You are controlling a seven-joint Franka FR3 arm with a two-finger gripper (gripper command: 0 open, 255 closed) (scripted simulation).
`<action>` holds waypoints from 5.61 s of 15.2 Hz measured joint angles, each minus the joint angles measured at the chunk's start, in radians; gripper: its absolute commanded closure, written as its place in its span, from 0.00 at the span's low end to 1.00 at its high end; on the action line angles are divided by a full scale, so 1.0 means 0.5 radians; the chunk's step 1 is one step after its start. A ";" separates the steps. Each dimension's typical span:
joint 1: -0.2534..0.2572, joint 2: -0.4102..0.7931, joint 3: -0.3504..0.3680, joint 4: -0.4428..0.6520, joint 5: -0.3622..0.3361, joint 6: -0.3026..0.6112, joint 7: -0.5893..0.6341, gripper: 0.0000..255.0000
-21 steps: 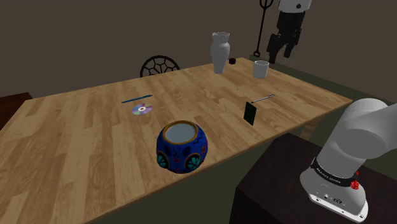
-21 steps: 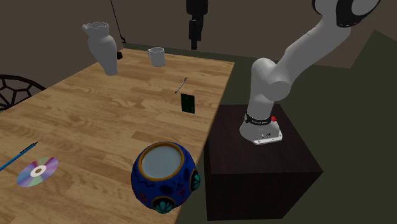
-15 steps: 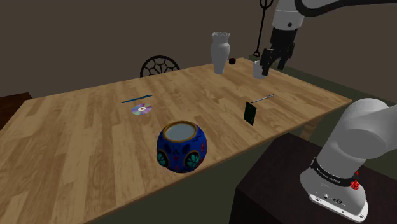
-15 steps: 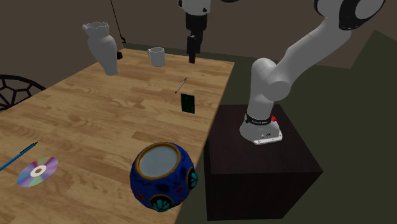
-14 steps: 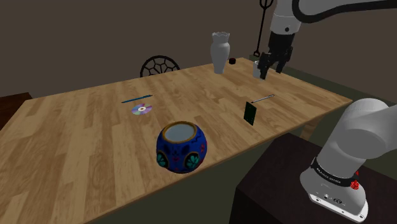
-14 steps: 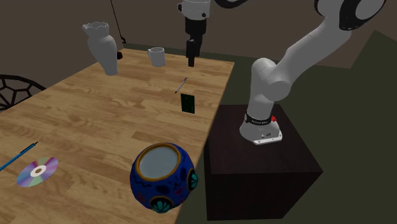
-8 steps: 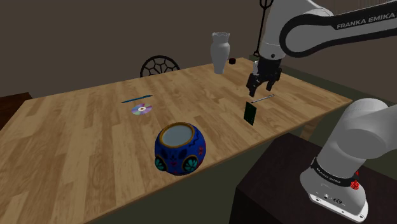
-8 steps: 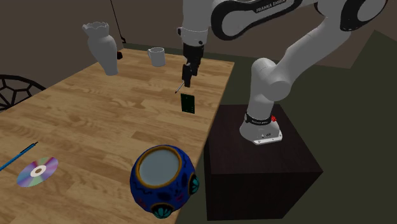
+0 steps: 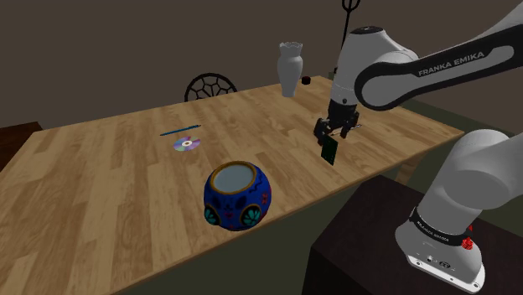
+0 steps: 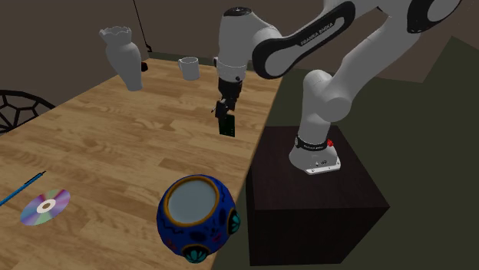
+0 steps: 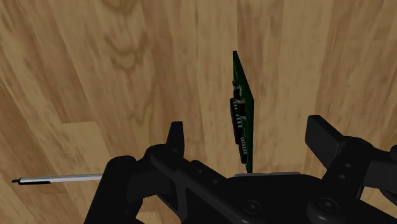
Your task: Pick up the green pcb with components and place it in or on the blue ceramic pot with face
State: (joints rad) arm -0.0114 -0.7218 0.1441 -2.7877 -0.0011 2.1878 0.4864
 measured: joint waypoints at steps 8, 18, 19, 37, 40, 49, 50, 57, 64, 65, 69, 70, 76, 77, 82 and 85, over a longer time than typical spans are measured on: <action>-0.013 0.093 0.007 -0.070 -0.008 0.166 0.007 0.00; -0.013 0.094 0.007 -0.070 -0.008 0.167 0.007 1.00; -0.013 0.094 0.007 -0.070 -0.008 0.167 0.007 1.00; -0.010 -0.061 -0.029 0.247 -0.009 -0.303 -0.033 1.00; -0.012 -0.074 -0.036 0.317 -0.012 -0.386 -0.041 1.00; -0.019 -0.088 -0.053 0.555 -0.020 -0.637 -0.062 1.00; -0.020 -0.083 -0.054 0.581 -0.021 -0.657 -0.063 1.00; -0.025 -0.064 -0.060 0.781 -0.025 -0.838 -0.072 1.00; -0.023 -0.021 -0.042 0.997 -0.019 -1.012 -0.058 1.00; -0.017 0.010 -0.012 1.029 -0.006 -1.013 -0.026 1.00; 0.026 0.095 0.154 1.123 0.065 -1.026 0.156 1.00; 0.033 0.126 0.194 1.160 0.079 -1.034 0.200 1.00; 0.067 0.361 0.467 1.394 0.138 -1.034 0.502 1.00; 0.069 0.405 0.509 1.445 0.138 -1.040 0.549 1.00; 0.066 0.685 0.742 1.722 0.097 -1.049 0.811 1.00; 0.073 0.870 0.901 1.910 0.036 -1.076 0.999 1.00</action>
State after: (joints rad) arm 0.0250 -0.2866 0.5948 -1.8326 0.0172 1.6499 0.9860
